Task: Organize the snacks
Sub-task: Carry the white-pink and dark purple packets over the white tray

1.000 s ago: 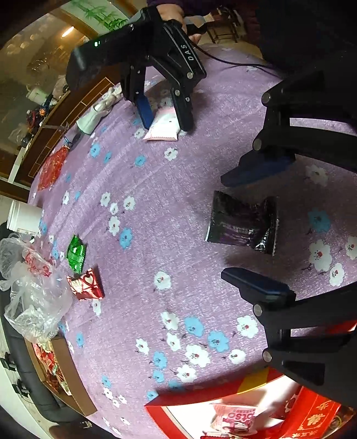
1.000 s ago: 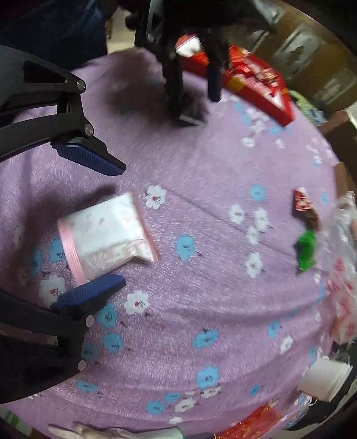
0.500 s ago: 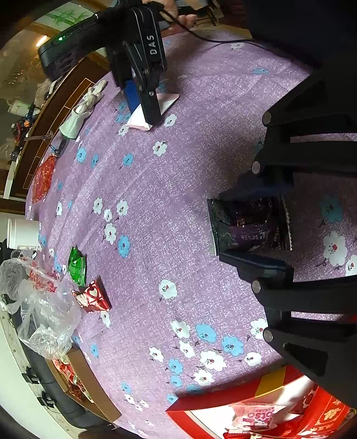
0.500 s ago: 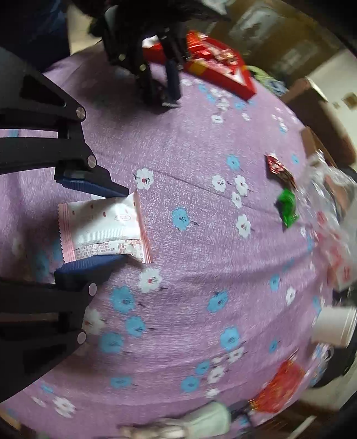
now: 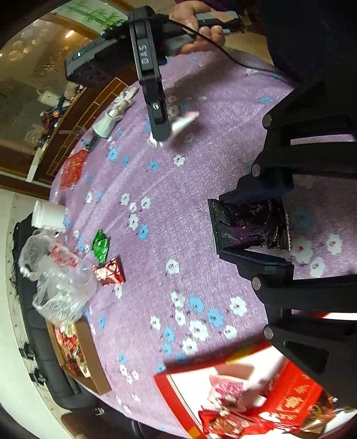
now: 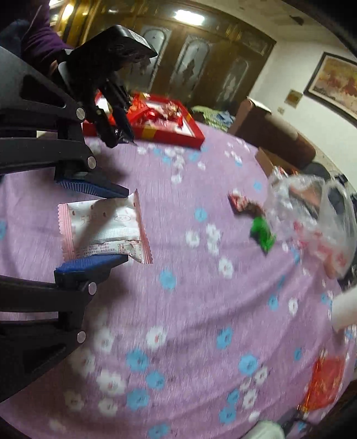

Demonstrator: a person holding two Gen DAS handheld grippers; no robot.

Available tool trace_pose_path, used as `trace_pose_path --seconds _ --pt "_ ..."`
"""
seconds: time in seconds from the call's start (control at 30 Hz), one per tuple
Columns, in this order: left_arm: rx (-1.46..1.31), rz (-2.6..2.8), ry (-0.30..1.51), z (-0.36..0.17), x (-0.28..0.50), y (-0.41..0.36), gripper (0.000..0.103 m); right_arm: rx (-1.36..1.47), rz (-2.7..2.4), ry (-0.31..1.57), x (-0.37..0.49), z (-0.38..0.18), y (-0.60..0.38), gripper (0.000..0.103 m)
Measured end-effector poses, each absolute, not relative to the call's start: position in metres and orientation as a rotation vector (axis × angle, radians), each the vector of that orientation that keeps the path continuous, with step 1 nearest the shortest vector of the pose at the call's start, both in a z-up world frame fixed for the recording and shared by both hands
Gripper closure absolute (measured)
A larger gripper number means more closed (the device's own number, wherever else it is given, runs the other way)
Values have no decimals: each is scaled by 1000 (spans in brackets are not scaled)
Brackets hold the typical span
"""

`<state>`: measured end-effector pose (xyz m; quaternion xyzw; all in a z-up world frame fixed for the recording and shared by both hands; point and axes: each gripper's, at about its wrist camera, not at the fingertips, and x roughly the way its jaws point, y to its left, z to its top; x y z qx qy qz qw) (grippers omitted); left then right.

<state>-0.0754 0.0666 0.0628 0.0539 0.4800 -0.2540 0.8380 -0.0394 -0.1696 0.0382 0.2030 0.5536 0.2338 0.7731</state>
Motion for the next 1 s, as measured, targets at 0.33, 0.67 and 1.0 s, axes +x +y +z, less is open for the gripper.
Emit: trace_pose_path --seconds 0.33,0.67,1.0 --pt "79 -389 1030 68 -97 95 73 388 673 1230 -32 37 -96 63" --pt "12 -147 1007 81 -98 142 73 288 809 1244 -27 42 -39 63" --pt "47 -23 968 95 -103 161 73 237 874 1265 -26 40 -9 63"
